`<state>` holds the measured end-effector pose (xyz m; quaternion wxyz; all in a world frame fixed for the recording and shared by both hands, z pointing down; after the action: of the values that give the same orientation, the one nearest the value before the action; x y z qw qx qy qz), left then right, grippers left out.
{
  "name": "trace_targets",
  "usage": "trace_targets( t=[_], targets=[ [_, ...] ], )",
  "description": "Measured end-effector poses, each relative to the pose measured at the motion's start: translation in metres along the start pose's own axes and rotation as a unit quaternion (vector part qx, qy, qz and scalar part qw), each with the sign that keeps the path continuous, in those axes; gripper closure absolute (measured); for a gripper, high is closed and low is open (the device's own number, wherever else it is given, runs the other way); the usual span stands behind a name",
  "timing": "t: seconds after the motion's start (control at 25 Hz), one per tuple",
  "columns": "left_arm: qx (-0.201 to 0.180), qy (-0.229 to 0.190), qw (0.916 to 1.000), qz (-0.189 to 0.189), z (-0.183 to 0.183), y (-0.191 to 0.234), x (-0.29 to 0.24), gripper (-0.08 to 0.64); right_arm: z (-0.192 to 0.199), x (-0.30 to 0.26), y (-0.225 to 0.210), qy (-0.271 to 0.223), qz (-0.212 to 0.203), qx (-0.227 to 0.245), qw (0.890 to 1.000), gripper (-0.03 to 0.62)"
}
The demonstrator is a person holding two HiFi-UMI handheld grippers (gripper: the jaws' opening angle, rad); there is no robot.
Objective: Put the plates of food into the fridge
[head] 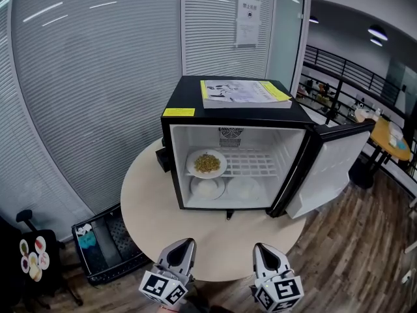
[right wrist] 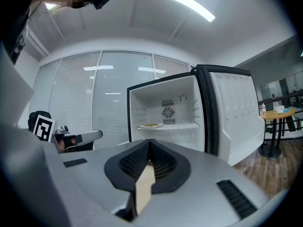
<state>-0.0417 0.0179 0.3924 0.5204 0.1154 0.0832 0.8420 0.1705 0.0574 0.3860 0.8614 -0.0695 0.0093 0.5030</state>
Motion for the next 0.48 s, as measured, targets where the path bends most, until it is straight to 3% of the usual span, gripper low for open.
trace_targets(
  t=[0.48],
  targets=[
    [0.0, 0.003, 1.0, 0.0, 0.0017, -0.0009, 0.0009, 0.554, -0.0017, 0.0004, 0.0011, -0.003, 0.005, 0.015, 1.0, 0.588]
  ],
)
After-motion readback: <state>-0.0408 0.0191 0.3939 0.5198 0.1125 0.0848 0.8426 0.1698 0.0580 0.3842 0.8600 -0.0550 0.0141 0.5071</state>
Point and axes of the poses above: the fingertips, and each gripper's own axes: x backward along the fingers, y to its left, z out of its underside, the point moved 4 cm from there along x, backward along the fingers, and after that the axes turned 12 degrees about -z, right-handed, at the moved point
